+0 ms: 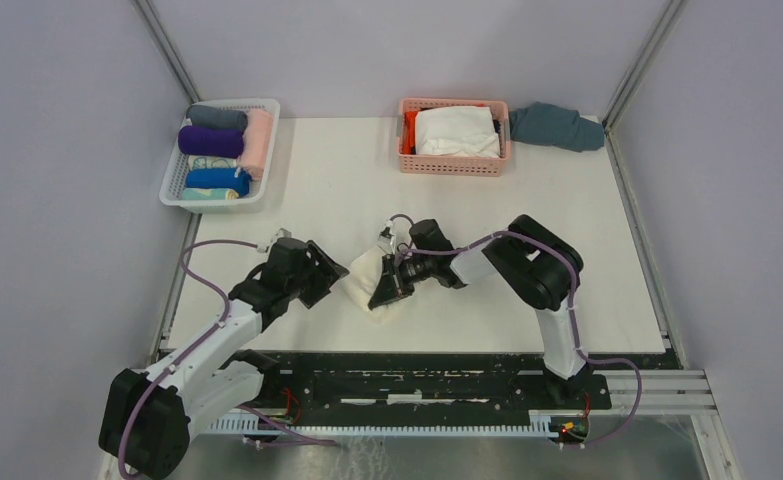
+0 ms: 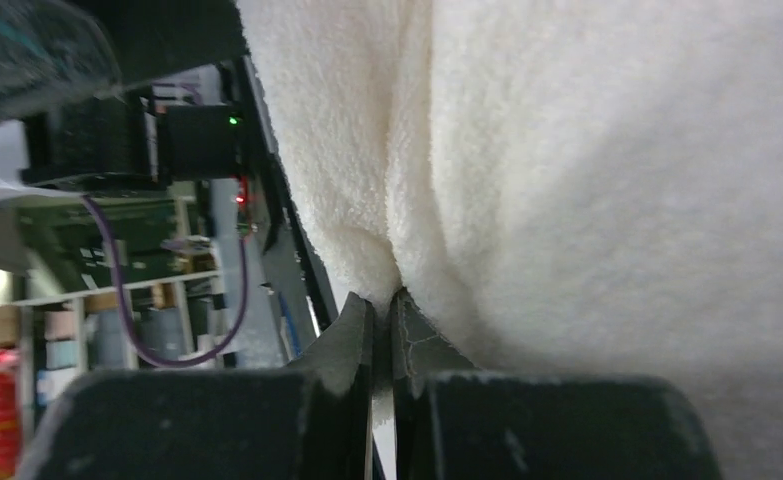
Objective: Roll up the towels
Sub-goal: Fold the towel at the center of the board.
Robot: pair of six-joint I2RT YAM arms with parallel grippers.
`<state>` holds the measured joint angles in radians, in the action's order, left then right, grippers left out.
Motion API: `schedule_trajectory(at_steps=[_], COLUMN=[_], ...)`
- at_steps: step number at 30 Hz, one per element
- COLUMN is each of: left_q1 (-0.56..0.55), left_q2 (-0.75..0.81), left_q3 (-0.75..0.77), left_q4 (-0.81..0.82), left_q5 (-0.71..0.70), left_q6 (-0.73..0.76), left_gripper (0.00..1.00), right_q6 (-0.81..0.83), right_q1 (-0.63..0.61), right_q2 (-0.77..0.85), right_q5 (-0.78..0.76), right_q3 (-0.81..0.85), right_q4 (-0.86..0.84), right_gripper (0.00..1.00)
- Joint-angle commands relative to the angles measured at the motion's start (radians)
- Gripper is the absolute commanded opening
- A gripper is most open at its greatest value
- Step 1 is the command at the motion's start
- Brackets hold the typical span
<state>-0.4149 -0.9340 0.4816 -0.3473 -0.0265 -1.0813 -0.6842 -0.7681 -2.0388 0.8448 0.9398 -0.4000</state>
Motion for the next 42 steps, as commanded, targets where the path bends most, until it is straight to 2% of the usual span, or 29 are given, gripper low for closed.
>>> schedule_trajectory(at_steps=[1,8,15,20,27,33,36,42], left_q1=[0.008,0.027,0.060,0.068,0.069,0.069,0.067,0.056], left_q2=[-0.002,-0.031,-0.091,-0.143,-0.285,-0.358,-0.363,-0.400], left_q3=[-0.032,-0.076,-0.107,-0.110,-0.090,-0.088,-0.087,-0.077], left_q4=[0.080,0.169,0.244,0.295,0.382,0.420,0.422,0.380], left_q5=[0.047,0.117,0.166,0.163,0.232,0.264,0.258,0.207], left_q6=[0.034,0.018,0.002,0.006,0.010,0.011,0.013,0.024], left_gripper=[0.74,0.74,0.67,0.62,0.62,0.62,0.62,0.60], right_q6=[-0.252,-0.429,-0.416,-0.318,-0.184,-0.034,0.020,0.128], right_q1=[0.045,0.083,0.087,0.086,0.076,0.042,0.027,0.002], right_q2=[-0.092,-0.211,-0.222,-0.187,-0.128,-0.070,-0.044,0.059], right_q5=[0.117,0.123,0.121,0.101,0.052,-0.024,-0.070,-0.193], right_q3=[-0.047,-0.084,-0.082,-0.079,-0.062,-0.019,0.007,0.043], right_q4=[-0.352,-0.551,-0.506,-0.346,-0.121,0.105,0.205,0.390], right_gripper=[0.01,0.01,0.01,0.01,0.01,0.05,0.08,0.22])
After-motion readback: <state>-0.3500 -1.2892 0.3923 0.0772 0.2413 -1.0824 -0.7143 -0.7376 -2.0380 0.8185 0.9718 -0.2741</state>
